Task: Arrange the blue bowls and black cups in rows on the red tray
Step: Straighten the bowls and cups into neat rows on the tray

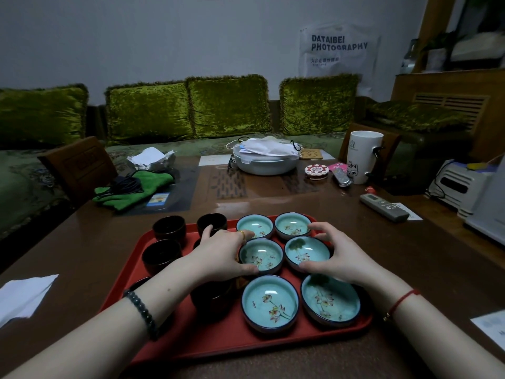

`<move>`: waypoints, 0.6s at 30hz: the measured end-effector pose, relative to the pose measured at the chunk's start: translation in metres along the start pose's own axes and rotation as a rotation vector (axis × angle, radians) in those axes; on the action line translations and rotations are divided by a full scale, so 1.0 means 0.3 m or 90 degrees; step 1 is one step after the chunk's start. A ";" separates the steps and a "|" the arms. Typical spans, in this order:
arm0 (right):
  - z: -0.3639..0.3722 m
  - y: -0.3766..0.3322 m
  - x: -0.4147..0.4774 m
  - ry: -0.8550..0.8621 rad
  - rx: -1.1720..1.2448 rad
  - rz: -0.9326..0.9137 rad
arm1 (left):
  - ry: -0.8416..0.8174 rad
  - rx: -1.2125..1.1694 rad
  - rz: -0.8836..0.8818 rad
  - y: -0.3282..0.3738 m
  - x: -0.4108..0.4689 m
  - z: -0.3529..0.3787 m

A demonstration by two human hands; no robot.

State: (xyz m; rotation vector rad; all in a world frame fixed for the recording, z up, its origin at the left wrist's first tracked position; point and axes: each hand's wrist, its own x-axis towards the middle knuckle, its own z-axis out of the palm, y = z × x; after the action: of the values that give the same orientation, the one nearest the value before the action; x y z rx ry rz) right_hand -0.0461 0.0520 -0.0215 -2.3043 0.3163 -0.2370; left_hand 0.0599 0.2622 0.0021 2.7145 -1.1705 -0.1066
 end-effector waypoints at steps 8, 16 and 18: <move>-0.008 -0.003 -0.018 0.010 0.002 -0.004 | 0.038 -0.009 0.006 0.030 -0.035 -0.014; -0.060 -0.022 -0.194 0.047 0.039 -0.077 | 0.178 -0.026 0.082 0.099 -0.206 0.019; -0.048 -0.007 -0.245 0.033 0.039 -0.071 | 0.178 0.040 0.072 0.106 -0.252 0.053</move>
State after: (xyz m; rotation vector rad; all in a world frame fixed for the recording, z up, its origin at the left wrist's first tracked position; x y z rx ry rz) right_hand -0.1195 0.0654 -0.0154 -2.2598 0.2041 -0.3588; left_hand -0.0170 0.2937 -0.0079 2.5984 -1.2545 0.3187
